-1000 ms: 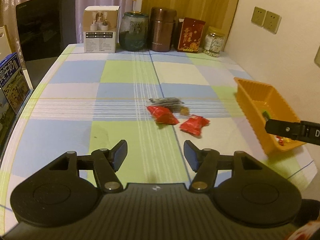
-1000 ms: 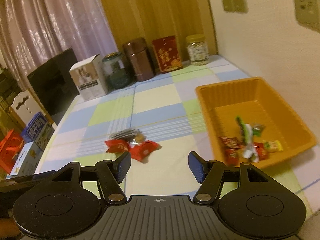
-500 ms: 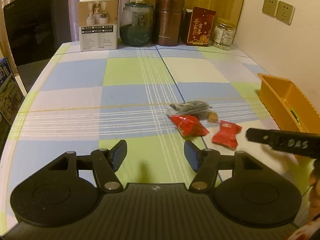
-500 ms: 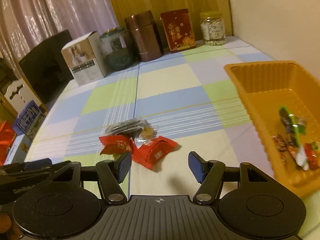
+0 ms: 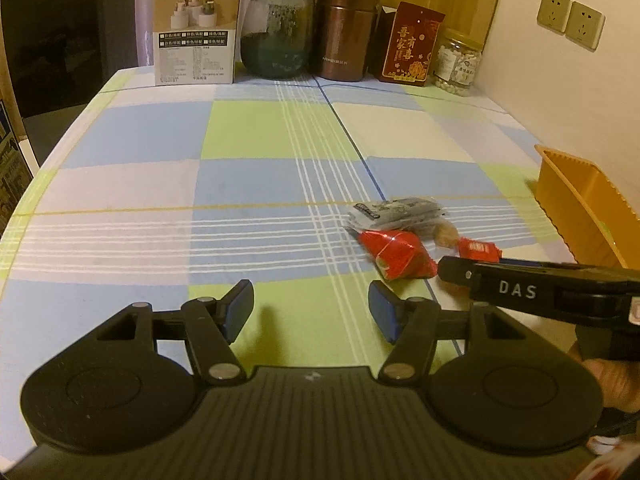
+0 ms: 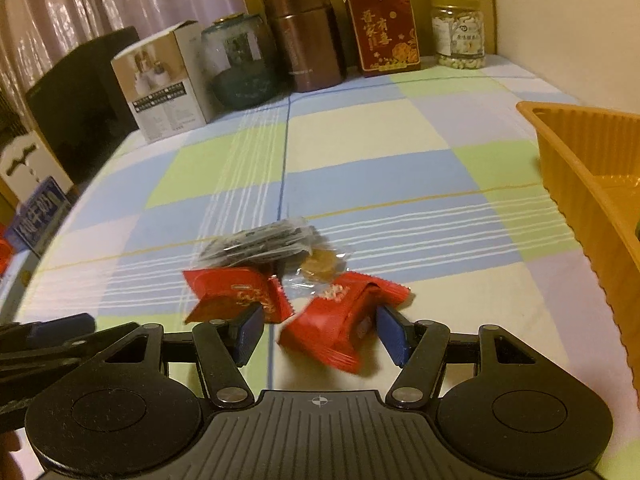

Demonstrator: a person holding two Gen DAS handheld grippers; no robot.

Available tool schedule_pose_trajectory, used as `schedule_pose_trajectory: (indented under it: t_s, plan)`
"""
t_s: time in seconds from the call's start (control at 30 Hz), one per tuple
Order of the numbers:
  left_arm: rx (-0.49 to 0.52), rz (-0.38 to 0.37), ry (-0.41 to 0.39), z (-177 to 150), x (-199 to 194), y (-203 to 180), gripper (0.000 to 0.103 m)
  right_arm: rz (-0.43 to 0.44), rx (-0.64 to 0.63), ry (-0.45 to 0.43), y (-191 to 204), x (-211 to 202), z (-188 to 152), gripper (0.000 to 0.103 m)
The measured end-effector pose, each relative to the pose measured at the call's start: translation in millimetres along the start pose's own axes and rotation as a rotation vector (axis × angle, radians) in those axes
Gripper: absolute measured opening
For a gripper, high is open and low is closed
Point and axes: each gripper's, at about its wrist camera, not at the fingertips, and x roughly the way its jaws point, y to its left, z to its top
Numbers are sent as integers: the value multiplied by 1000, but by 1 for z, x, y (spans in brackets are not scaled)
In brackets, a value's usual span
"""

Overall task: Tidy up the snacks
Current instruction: 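Grasp a flat red candy with the right tool while the left tool grasps a twisted red candy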

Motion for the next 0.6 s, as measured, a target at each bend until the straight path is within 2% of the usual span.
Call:
schedule_pose_trajectory:
  t_s: [0.23, 0.6]
  plan:
    - [27, -29, -4, 1, 7, -8, 60, -17, -27, -6, -4, -3, -1, 43]
    - [80, -109, -36, 12, 28, -33, 60, -35, 22, -39, -27, -38, -4, 43]
